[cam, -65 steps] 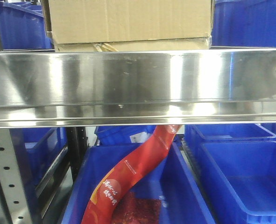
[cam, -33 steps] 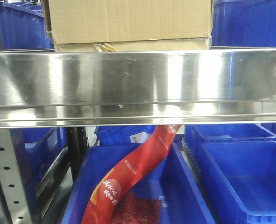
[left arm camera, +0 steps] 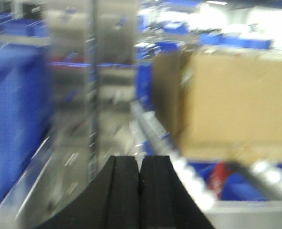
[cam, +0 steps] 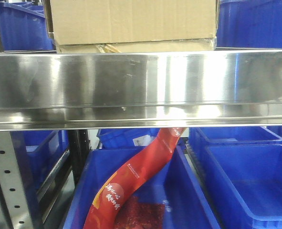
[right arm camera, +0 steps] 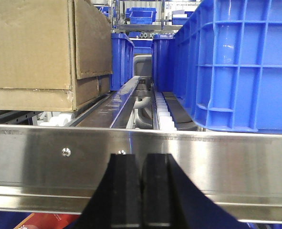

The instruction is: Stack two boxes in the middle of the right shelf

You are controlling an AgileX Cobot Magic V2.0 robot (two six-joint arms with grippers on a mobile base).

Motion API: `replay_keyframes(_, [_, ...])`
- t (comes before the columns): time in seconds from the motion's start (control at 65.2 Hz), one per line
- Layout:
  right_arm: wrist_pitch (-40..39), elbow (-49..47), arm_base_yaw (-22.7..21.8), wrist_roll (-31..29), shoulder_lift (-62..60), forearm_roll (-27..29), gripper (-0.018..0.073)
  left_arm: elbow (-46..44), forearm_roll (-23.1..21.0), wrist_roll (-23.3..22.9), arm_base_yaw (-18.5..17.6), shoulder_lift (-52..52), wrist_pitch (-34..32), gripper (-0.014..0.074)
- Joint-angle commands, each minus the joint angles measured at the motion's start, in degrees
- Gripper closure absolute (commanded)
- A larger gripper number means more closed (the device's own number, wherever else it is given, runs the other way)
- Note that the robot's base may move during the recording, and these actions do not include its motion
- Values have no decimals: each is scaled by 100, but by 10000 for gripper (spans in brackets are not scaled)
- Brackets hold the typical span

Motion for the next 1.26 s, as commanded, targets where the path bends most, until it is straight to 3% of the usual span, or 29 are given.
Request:
replay_keyframes(0.0, [-63,18,-18,0,-45,-48,725,434,-5,0,239,-428,-65,696])
replay_keyframes(0.215, [-63,18,-18,0,-45,-48,725,1336,-17,0,484,-1593,-65,696])
replay_keyframes(1.243, [-60,18,-18,0,-45,-48,725,1336,-29,0,484,-1593,0,696])
